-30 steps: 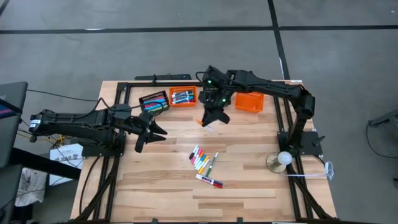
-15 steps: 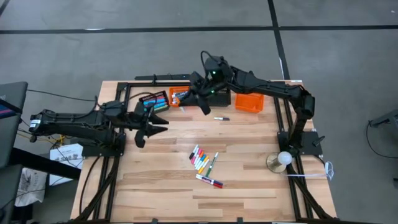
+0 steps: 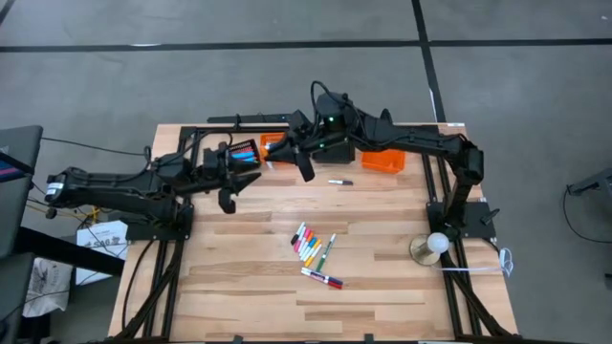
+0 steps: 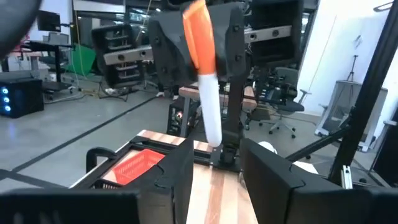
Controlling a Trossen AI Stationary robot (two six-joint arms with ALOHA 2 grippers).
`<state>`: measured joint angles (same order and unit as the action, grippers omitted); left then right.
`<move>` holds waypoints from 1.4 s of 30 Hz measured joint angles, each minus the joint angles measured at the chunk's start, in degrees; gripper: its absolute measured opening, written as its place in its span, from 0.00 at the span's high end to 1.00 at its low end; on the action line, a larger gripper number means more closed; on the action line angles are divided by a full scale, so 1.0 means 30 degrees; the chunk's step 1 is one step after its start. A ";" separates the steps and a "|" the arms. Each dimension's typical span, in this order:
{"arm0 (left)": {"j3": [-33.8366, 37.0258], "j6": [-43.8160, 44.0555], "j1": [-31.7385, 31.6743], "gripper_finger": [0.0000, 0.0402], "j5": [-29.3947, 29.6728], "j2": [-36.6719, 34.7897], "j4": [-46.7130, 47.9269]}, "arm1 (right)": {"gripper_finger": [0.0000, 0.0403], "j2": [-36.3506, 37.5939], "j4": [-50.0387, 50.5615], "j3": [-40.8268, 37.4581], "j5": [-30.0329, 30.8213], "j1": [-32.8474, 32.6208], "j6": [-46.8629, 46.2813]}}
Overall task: Pick & Place Markers
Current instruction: Put the top orange mini highlighter into the right black bin
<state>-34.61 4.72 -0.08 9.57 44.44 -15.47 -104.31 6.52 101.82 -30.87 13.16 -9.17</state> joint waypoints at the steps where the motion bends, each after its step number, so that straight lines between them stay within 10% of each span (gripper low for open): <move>1: 0.0000 -0.0003 0.0000 0.67 0.0032 0.0219 -0.0225 | 0.94 0.0000 -0.0167 0.0000 0.0195 -0.0060 0.0008; 42: 0.0000 -0.0775 -0.0532 0.54 0.0689 0.2961 -0.5204 | 0.94 0.0000 0.0240 0.0000 0.2308 -0.0819 0.0356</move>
<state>-34.61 2.39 -1.67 11.64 53.32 -31.08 -104.31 7.24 101.82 -23.94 10.70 -8.10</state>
